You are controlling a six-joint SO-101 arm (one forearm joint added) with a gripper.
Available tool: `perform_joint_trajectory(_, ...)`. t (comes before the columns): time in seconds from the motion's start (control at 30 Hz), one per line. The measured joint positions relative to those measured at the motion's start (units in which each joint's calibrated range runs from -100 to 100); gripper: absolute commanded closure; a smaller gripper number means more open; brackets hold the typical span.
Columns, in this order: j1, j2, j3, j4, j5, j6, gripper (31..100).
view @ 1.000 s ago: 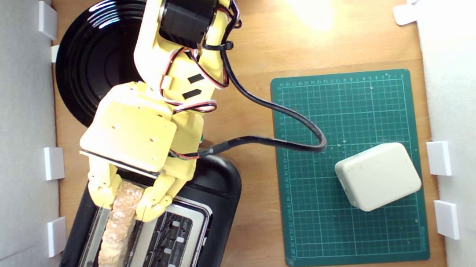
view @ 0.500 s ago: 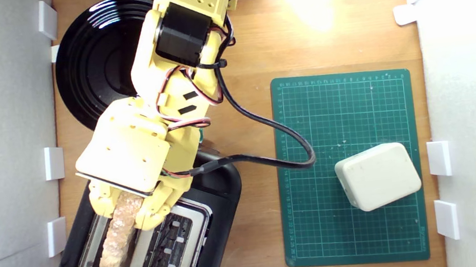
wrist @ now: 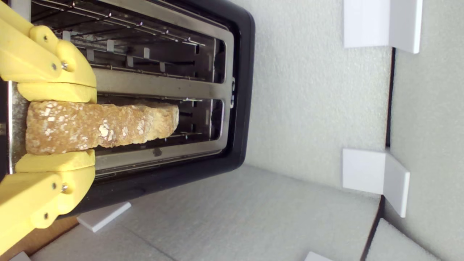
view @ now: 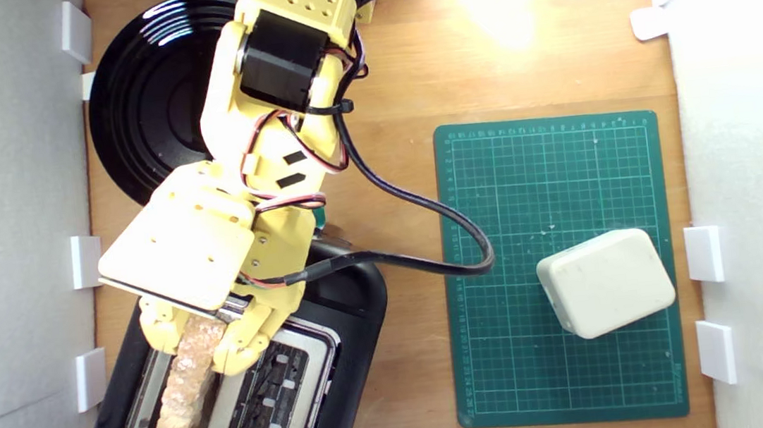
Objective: Pick bread and place in toaster
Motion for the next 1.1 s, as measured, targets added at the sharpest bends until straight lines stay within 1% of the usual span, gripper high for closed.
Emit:
perform_joint_trajectory(0.07,0.3,0.0,-0.1,-1.2,0.0,0.9,74.8)
perform_joint_trajectory(0.17,2.4,0.0,-0.1,-4.8,0.0,2.7,74.8)
perform_joint_trajectory(0.27,3.1,0.1,-0.1,-5.5,0.0,3.3,74.8)
perform_joint_trajectory(0.47,3.6,0.3,-0.2,-5.8,-0.1,4.9,74.8)
perform_joint_trajectory(0.9,3.6,2.9,-0.6,-5.8,-0.7,4.9,74.8)
perform_joint_trajectory(0.97,4.1,3.2,-0.6,-5.8,-0.7,4.9,74.6)
perform_joint_trajectory(1.0,4.1,3.2,-0.6,-5.8,-0.7,4.9,74.3)
perform_joint_trajectory(1.1,4.1,3.2,-0.6,-5.8,-0.7,4.9,67.3)
